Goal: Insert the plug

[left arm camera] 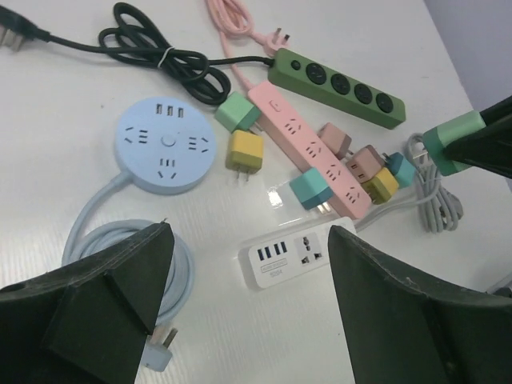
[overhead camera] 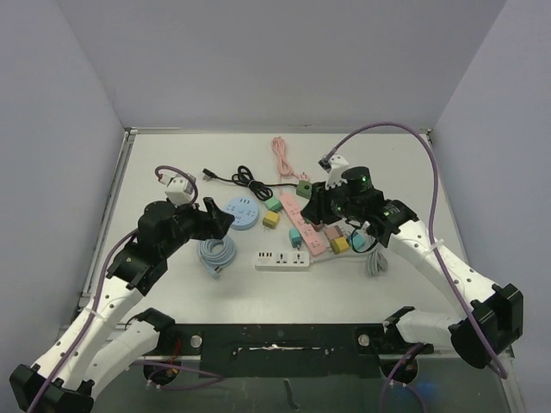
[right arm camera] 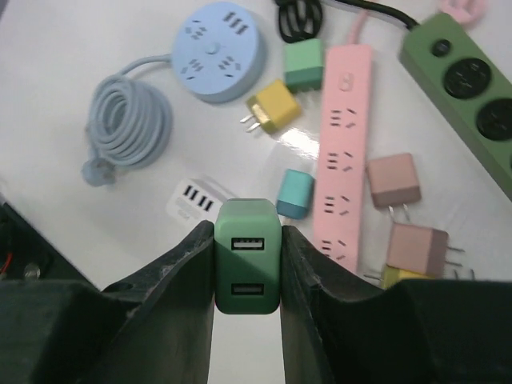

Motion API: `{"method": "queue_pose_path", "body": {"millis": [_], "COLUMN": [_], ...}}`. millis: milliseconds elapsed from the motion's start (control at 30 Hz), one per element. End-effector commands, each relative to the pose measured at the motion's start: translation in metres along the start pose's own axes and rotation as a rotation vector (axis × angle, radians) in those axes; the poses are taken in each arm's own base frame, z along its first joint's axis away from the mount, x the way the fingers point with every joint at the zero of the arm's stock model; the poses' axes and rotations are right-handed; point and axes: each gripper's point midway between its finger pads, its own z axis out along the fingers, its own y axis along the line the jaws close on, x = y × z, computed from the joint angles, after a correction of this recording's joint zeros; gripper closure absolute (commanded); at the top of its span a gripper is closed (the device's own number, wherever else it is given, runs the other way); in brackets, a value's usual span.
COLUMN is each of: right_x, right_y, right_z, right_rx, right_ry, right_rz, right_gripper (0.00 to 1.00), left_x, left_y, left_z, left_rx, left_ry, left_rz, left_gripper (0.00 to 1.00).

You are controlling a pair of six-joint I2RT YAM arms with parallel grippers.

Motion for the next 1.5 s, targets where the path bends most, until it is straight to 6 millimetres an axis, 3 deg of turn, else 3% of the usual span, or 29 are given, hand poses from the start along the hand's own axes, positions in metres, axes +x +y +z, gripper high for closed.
{"method": "queue_pose_path", "body": {"millis": [0, 133, 333, 567, 800, 1033, 1467], "right_x": [-0.017, -0.016, -0.019, -0.041, -0.017, -0.021, 0.012], "right_y": [-0.035, -0.048, -0.068, -0.077, -0.075, -0.087, -0.104], "right_z": [-0.005, 0.003, 0.045, 0.081, 0.117, 0.130, 0.144], "right_rx": [0.188, 0.240, 0.276, 0.246, 0.151, 0.186, 0.217], "right_ry": [-0.142, -0.136, -0.115, -0.176, -0.116, -0.152, -0.044], "right_rz": [0.120, 0.127, 0.049, -0.047, -0.031, -0.028, -0.066], "right_gripper": [1.00, 1.00, 1.00, 1.00, 1.00, 1.00, 1.00], "left_x": [-0.005, -0.001, 0.008, 0.014, 0.011, 0.006, 0.010], "left_y": [0.019, 0.015, 0.021, 0.019, 0.021, 0.013, 0.013], "left_z": [-0.015, -0.011, -0.005, -0.001, -0.001, -0.003, -0.001], "left_rx": [-0.109, -0.084, -0.093, -0.065, -0.072, -0.027, -0.025], "left_ry": [-0.049, -0.016, -0.012, -0.012, -0.018, -0.038, -0.021], "left_rz": [-0.027, -0.019, -0.032, -0.070, -0.063, -0.062, -0.063], "left_gripper": [0.22, 0.20, 0.20, 0.21, 0.22, 0.22, 0.23]}}
